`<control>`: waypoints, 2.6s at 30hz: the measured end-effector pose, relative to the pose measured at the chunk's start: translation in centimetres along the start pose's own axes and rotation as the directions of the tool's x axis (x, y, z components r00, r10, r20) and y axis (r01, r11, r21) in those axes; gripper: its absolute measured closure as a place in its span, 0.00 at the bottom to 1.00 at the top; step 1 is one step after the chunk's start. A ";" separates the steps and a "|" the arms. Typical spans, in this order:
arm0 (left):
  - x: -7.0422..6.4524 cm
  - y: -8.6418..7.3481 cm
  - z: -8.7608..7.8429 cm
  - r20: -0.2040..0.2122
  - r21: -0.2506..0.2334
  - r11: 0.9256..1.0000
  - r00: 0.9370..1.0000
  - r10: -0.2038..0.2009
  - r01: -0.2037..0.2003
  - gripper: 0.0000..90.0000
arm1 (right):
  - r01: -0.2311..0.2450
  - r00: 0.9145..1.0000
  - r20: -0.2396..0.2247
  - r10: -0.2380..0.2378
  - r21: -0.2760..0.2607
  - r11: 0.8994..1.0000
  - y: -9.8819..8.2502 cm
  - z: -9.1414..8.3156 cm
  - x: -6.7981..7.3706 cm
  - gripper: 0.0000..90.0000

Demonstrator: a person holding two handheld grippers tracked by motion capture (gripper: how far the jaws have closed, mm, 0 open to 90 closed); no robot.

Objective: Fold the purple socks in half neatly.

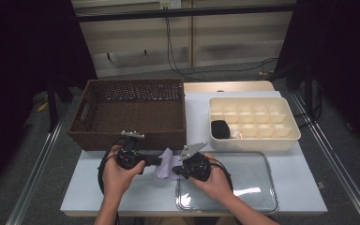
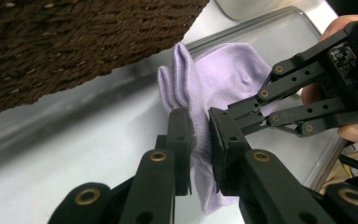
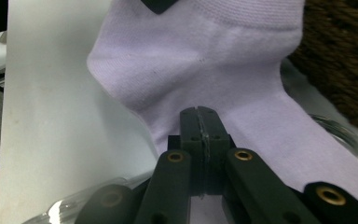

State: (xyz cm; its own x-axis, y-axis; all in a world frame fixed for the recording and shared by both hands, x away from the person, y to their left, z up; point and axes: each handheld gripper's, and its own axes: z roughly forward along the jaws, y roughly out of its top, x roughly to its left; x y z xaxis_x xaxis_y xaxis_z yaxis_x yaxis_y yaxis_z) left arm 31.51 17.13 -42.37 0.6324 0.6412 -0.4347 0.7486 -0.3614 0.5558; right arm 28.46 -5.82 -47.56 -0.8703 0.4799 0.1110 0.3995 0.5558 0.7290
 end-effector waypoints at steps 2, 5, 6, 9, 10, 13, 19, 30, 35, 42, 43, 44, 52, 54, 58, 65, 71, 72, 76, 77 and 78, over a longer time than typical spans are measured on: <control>0.0 0.0 0.0 0.002 0.004 1.000 1.000 0.003 -0.003 0.89 | 0.011 1.000 -0.005 -0.011 0.001 1.000 0.1 0.4 0.2 1.00; -0.1 0.1 -0.2 0.008 0.001 1.000 1.000 0.004 -0.004 0.89 | 0.023 1.000 -0.016 -0.023 0.002 1.000 0.4 0.8 0.6 1.00; -0.1 0.1 -0.3 0.007 0.002 1.000 1.000 0.003 -0.003 0.89 | 0.018 1.000 -0.017 -0.018 0.006 1.000 0.5 1.0 0.8 1.00; -0.1 0.1 -0.5 0.006 0.004 1.000 1.000 -0.002 0.002 0.89 | 0.018 1.000 -0.020 -0.018 0.006 1.000 0.7 1.3 1.0 1.00; -0.1 0.1 -0.5 0.007 0.004 1.000 1.000 -0.003 0.003 0.89 | 0.024 0.999 -0.026 -0.024 0.003 1.000 0.8 1.5 1.0 1.00; -0.2 0.1 -0.6 0.011 0.007 1.000 1.000 -0.003 0.003 0.89 | 0.023 0.999 -0.031 -0.023 -0.001 1.000 1.0 1.8 1.1 1.00; -0.2 0.1 -0.6 0.004 0.019 1.000 1.000 0.000 0.000 0.89 | 0.039 0.999 -0.037 -0.039 -0.005 0.999 1.3 2.3 1.4 1.00; -0.3 0.2 -0.6 0.008 0.006 1.000 1.000 -0.009 0.009 0.89 | 0.013 1.000 -0.006 -0.013 -0.010 1.000 1.1 0.4 0.0 1.00; -0.3 0.2 -0.9 0.019 0.001 1.000 1.000 -0.008 0.008 0.89 | 0.020 1.000 -0.004 -0.020 0.010 1.000 1.0 1.3 0.1 1.00; -0.3 0.3 -0.9 0.021 0.013 1.000 1.000 -0.008 0.008 0.89 | 0.036 0.999 -0.031 -0.036 0.009 0.999 1.8 2.7 0.9 1.00; -0.3 0.2 -0.8 0.020 0.012 1.000 1.000 -0.015 0.014 0.89 | 0.031 0.999 -0.040 -0.030 0.011 0.999 1.8 2.7 1.0 1.00; -0.2 0.2 -0.8 0.020 0.014 1.000 1.000 -0.018 0.018 0.89 | 0.034 0.999 -0.041 -0.033 0.013 0.999 1.8 2.7 1.0 0.99; -0.6 0.3 0.0 0.012 0.026 1.000 1.000 -0.011 0.011 0.89 | -0.004 1.000 0.014 0.004 -0.008 1.000 1.4 -0.7 -1.1 0.99; -0.9 0.4 0.3 0.018 0.026 1.000 1.000 -0.003 0.003 0.89 | 0.034 0.997 0.064 -0.035 0.020 0.999 1.2 -1.3 -1.4 0.99; -1.5 0.6 0.8 0.020 0.033 0.999 1.000 0.010 -0.010 0.89 | 0.018 0.998 0.057 -0.020 0.036 0.999 0.6 -1.1 -1.7 0.99; -2.3 0.8 1.6 0.045 0.034 0.999 0.998 0.033 -0.034 0.89 | -0.019 0.999 0.039 0.019 0.006 1.000 0.0 -0.8 -1.8 1.00; -2.5 1.1 2.5 0.054 0.056 0.997 0.998 0.041 -0.044 0.89 | -0.052 0.997 0.062 0.054 -0.023 0.998 -0.3 -2.3 -2.7 1.00; -2.5 1.1 2.6 0.054 0.057 0.997 0.998 0.039 -0.042 0.89 | -0.059 0.996 0.061 0.059 -0.017 0.998 -0.4 -2.6 -2.9 1.00; -2.7 1.1 2.9 0.056 0.058 0.997 0.998 0.043 -0.046 0.89 | -0.040 0.997 0.067 0.039 0.012 0.999 -0.9 -2.7 -2.8 1.00; -2.8 1.1 3.0 0.056 0.056 0.997 0.997 0.046 -0.050 0.89 | -0.041 0.997 0.064 0.041 0.009 0.999 -1.1 -2.5 -2.8 1.00; -3.0 1.2 3.1 0.056 0.062 0.996 0.997 0.054 -0.057 0.89 | -0.044 0.997 0.058 0.044 0.001 0.999 -1.2 -2.4 -2.8 1.00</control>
State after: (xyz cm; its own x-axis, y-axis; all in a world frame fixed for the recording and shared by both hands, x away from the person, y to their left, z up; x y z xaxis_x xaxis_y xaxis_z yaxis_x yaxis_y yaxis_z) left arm 31.13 12.72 -42.64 0.6818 0.5817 -0.4436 0.7223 -0.4390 0.5345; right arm 29.72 -9.47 -47.17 -0.8336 0.5426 0.1038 0.4379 0.5344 0.7230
